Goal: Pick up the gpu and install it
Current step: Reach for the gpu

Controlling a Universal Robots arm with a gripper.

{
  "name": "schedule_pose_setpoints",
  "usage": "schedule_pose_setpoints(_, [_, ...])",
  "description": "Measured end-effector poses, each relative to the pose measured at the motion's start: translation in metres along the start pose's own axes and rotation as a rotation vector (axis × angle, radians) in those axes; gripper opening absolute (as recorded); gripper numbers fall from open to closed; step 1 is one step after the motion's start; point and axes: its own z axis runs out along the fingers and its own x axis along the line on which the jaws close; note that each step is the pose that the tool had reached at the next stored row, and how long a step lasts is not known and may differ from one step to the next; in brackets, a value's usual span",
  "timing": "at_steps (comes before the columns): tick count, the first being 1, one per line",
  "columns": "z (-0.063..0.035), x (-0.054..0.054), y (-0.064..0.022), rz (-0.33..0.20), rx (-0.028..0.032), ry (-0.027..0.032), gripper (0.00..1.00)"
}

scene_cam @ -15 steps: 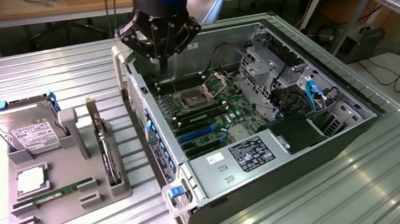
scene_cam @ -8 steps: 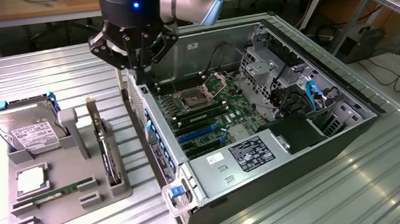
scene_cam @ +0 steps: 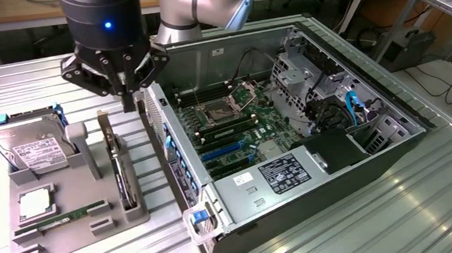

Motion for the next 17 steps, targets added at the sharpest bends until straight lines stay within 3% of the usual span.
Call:
schedule_pose_setpoints(2, [0.0031,0.017,-0.0039,0.000,0.0004,0.0000,0.11])
schedule_pose_setpoints(7, [0.0073,0.039,-0.0089,0.000,0.0008,0.0000,0.11])
schedule_pose_setpoints(17, [0.0085,0.042,-0.0096,0.000,0.0011,0.0000,0.11])
